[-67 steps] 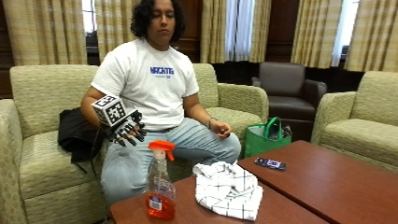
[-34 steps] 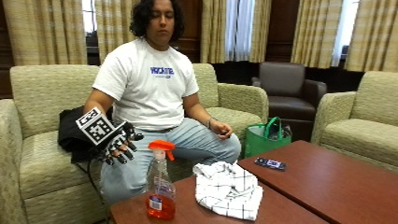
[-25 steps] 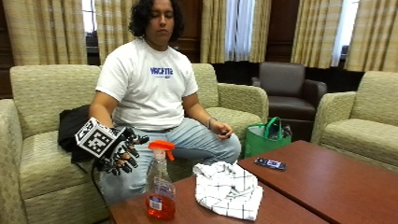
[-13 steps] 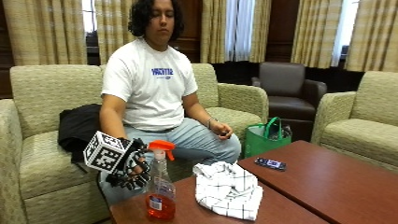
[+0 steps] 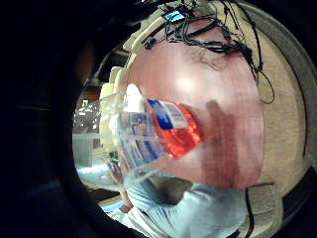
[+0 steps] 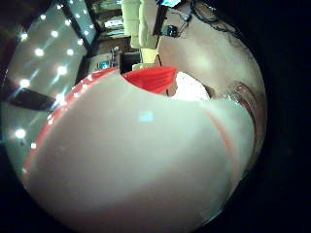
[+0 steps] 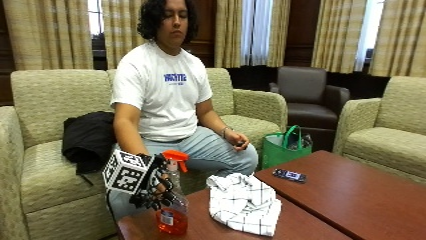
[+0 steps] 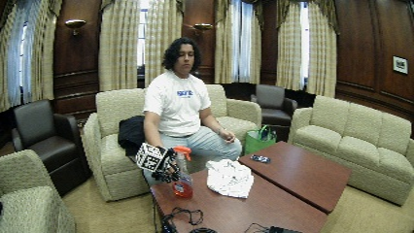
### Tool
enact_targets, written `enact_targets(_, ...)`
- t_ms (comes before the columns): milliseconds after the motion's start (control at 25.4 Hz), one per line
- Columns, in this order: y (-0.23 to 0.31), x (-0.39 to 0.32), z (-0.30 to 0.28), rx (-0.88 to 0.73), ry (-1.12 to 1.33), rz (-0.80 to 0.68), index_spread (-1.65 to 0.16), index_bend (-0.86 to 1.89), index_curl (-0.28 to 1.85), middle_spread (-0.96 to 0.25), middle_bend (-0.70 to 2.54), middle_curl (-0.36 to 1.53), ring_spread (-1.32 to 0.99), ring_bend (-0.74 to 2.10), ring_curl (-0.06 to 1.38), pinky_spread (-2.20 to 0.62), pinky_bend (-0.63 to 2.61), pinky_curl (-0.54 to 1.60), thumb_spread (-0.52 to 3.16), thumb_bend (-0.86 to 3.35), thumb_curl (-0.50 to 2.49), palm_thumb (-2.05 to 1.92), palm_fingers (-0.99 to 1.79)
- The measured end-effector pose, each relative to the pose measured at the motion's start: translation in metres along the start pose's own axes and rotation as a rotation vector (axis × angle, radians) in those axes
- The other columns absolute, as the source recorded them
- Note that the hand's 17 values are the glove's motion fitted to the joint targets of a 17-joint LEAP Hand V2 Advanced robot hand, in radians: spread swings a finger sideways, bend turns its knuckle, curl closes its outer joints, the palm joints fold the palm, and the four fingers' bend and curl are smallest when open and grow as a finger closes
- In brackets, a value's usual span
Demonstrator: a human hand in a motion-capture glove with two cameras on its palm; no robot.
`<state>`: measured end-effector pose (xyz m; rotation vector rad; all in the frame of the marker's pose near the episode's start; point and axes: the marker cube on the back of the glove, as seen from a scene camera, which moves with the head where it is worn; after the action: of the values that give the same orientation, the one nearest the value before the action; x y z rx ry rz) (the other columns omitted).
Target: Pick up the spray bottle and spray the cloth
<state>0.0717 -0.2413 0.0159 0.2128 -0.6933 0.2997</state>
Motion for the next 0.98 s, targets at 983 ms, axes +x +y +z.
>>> enact_targets(983,-0.031,-0.012,0.035,0.086,-0.174,-0.062,-0.39,0.09,0.16,-0.16,0.31,0.38,-0.1,0.53,0.34,0.24,0.37,0.35,0.86,-0.03,0.34,0.58,0.28)
